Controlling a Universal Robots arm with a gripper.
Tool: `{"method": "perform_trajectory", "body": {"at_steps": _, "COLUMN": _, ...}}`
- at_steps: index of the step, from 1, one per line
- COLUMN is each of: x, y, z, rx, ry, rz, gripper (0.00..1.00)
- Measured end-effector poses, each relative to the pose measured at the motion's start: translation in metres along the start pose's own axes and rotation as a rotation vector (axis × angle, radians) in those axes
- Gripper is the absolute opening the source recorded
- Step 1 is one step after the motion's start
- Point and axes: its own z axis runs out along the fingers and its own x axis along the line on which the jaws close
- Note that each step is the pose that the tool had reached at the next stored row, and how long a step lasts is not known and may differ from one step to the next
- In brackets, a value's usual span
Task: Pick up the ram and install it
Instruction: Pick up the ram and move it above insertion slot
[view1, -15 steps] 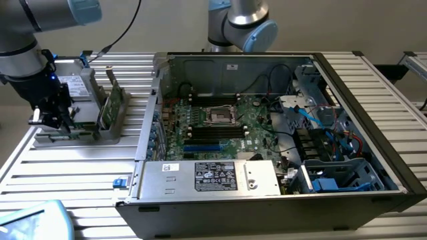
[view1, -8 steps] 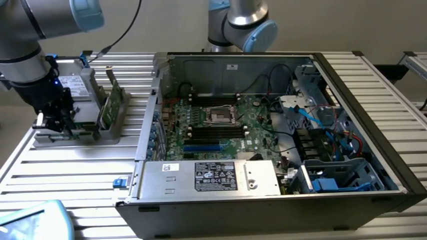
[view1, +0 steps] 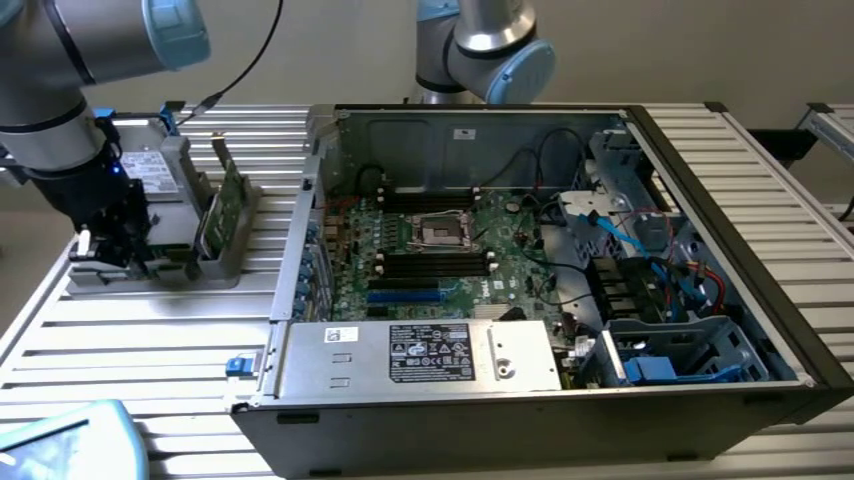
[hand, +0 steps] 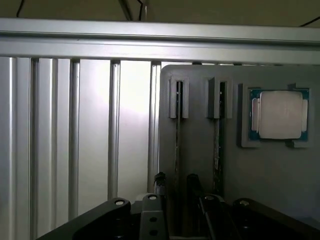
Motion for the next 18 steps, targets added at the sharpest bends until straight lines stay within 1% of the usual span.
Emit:
{"method": "perform_trajectory", "body": {"at_steps": 7, "x": -0.002, "y": 0.0009, "z": 0.0082, "rx": -0.0001, "ry": 0.0004, "rz": -0.012, "gripper": 0.31}}
{"method": "perform_trajectory", "body": {"at_steps": 18, "x": -0.003, "y": 0.0017, "z": 0.0119, "rx": 0.0, "ry": 0.0004, "rz": -0.012, "gripper": 0.31}}
